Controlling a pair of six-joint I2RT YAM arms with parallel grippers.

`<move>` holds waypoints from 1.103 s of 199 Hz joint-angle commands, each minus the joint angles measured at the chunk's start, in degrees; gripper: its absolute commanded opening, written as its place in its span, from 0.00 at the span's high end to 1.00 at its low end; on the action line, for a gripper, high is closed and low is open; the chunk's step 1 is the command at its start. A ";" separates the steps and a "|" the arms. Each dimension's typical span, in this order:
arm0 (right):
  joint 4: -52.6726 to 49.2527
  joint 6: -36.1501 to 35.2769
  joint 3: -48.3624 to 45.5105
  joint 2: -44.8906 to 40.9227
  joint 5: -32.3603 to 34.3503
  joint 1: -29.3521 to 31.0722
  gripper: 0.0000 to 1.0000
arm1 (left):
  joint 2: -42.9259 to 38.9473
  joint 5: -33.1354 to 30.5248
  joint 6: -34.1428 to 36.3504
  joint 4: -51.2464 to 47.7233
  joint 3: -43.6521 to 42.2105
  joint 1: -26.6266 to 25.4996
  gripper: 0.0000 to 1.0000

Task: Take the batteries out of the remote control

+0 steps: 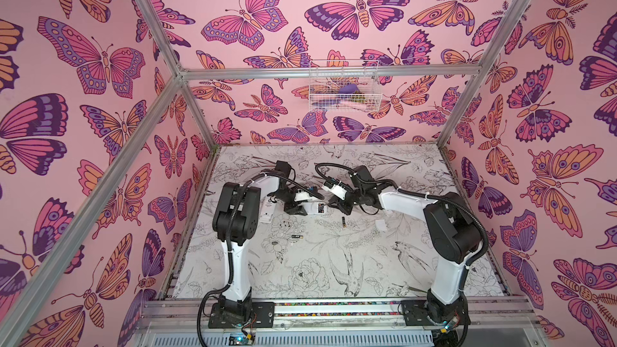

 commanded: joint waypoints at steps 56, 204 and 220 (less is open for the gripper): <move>1.09 9.82 -1.34 -3.35 0.83 -2.13 1.00 | 1.99 -2.55 0.47 0.82 -2.55 -1.83 0.42; 12.43 12.89 -5.35 -1.05 4.67 -0.92 1.00 | 2.14 -4.09 1.33 0.83 -2.81 -2.60 0.41; 11.62 12.63 -4.37 0.02 3.77 -0.67 1.00 | 2.43 -5.17 1.52 0.87 -2.81 -3.00 0.40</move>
